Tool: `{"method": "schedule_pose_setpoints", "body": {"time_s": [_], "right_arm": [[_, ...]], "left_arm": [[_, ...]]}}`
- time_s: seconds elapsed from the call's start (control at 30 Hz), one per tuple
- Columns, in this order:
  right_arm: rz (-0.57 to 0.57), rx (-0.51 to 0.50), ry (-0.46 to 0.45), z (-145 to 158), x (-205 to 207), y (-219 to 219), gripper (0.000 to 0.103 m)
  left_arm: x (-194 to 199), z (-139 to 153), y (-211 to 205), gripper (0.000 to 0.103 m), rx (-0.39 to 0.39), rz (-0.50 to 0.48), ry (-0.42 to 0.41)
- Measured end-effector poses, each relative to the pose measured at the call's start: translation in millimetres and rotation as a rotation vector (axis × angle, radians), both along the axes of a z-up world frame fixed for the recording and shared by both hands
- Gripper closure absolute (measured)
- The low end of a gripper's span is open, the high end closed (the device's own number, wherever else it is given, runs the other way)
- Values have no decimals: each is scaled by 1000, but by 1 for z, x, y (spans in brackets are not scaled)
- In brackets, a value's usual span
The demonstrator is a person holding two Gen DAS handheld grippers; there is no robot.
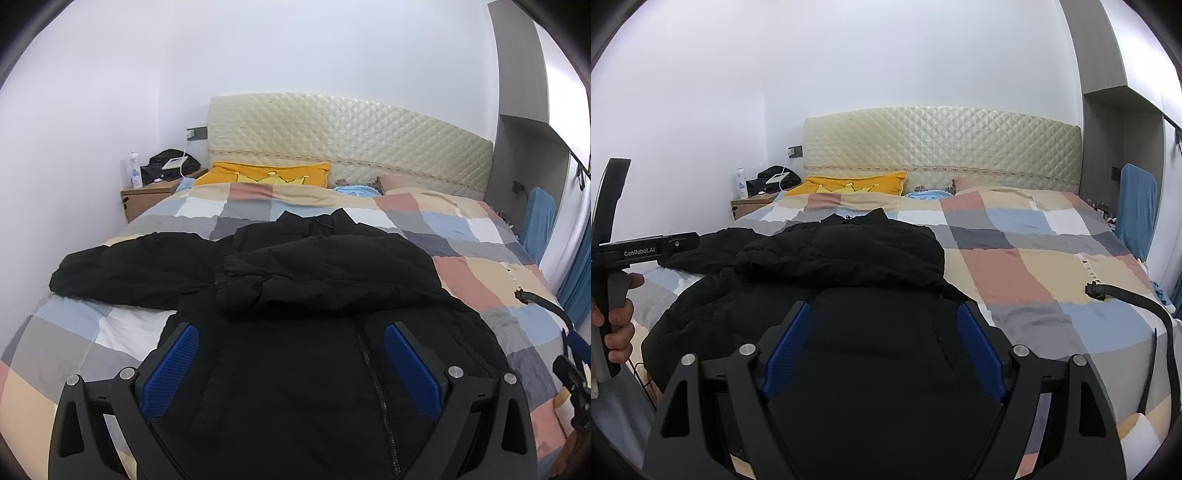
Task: Fold large clothes
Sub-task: 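Move the left gripper toward the other outstretched sleeve, then grasp the other sleeve cuff with the left gripper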
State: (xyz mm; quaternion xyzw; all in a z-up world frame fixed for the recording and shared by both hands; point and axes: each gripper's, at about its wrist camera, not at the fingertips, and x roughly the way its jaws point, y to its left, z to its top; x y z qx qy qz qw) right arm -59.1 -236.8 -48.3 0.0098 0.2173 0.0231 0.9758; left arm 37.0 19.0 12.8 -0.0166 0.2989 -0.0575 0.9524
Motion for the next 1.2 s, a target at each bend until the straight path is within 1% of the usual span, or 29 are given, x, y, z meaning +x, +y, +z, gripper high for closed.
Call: {"method": "schedule_pose_setpoints", "body": {"time_s": [0.07,0.1,0.17,0.23,0.37,0.43,0.5,0.53,0.6,0.67,0.7,0.8,0.87,0.93,1.03,1.13,1.2], "right_arm": [[0,0,-2,1,0,0,20],[0,-1,-4,1,0,-1,19],[-4,-13,-11,-2,0,-1,18],[-3,-13,-3,-7,3,-3,18],[-13,9,12,-13,5,-8,17],[-17,20,7,-13,5,-10,14],[-19,25,0,-13,3,-10,4],[-20,26,-4,-13,2,-10,2],[-21,27,-10,-13,1,-10,0],[-18,31,-9,-14,2,-11,0],[-22,33,-6,-15,4,-11,0],[-28,36,8,-20,7,-12,0],[-33,40,18,-22,10,-12,0],[-34,42,19,-24,11,-14,0],[-51,40,31,-27,14,-16,0],[-68,50,46,-29,17,-19,0],[-81,47,51,-29,19,-19,0]], "left_arm": [[2,-2,3,1,-33,0,17],[5,-4,3,1,-58,-7,44],[8,-6,1,1,-85,-11,76],[9,-7,0,1,-80,-13,76],[11,-7,1,1,-41,3,54],[18,-5,6,1,-27,6,62],[27,-2,12,1,-14,6,66],[35,1,17,1,-18,7,78],[50,5,30,1,-46,10,115],[67,9,45,1,-82,17,141],[75,13,53,1,-86,22,142],[98,23,81,1,-67,49,114],[116,26,103,1,-33,83,93],[138,20,133,1,-13,127,100],[160,5,175,1,-21,193,131],[176,-12,215,1,-66,230,160],[186,-26,242,1,-116,229,181]]}}
